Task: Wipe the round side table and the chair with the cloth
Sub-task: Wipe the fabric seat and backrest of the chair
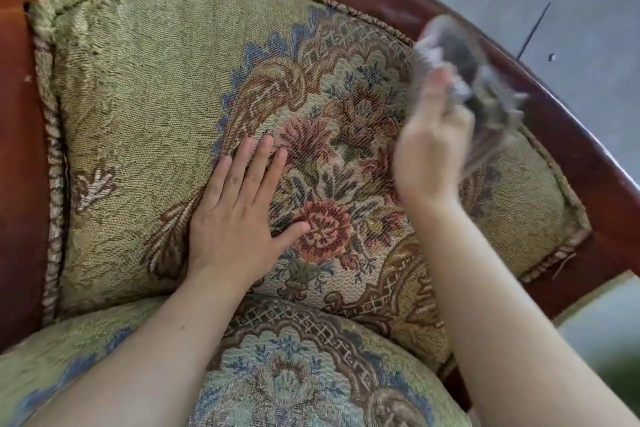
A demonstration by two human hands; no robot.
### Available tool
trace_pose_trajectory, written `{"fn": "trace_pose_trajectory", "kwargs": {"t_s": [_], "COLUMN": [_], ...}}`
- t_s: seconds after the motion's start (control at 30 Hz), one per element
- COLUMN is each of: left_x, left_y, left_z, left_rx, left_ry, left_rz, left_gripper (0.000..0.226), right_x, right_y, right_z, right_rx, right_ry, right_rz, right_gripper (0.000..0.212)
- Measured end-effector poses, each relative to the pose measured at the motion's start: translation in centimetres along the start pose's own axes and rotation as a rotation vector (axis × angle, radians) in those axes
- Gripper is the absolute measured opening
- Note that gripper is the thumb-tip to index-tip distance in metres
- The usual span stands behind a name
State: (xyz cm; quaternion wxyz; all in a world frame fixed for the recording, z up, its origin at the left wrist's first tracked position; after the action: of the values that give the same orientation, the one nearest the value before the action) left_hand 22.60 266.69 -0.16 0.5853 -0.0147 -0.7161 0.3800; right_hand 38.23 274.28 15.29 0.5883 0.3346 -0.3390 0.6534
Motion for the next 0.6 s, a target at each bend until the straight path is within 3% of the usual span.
{"fn": "trace_pose_trajectory", "kwargs": {"t_s": [0.1, 0.27, 0.6], "left_x": [0.0, -0.1, -0.2], "left_y": [0.0, 0.0, -0.2], "left_z": [0.1, 0.0, -0.1], "left_rx": [-0.013, 0.0, -0.024], "left_ry": [-0.003, -0.014, -0.004], "left_rz": [0.002, 0.004, 0.021], "left_gripper": [0.1, 0.099, 0.105], "right_x": [-1.5, -5.3, -10.1], "right_y": [3.9, 5.5, 4.4], "right_z": [-2.5, -4.4, -5.1], "right_rx": [-0.328, -0.625, -0.763], "right_ry": [-0.027, -0.21, -0.316], "right_rz": [0.21, 0.31, 0.527], "right_gripper": [0.047, 0.046, 0.043]}}
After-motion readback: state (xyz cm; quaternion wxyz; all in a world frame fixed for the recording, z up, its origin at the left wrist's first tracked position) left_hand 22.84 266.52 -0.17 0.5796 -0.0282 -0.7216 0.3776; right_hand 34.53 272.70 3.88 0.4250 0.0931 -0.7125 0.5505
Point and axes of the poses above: each hand's wrist, its own x-axis towards the middle knuckle, its own y-axis out of the palm, z = x × y, the point moved 9 cm from there along x, towards the middle knuckle, and after that the axes turned 1 degree about -x, right-handed, at the moved point
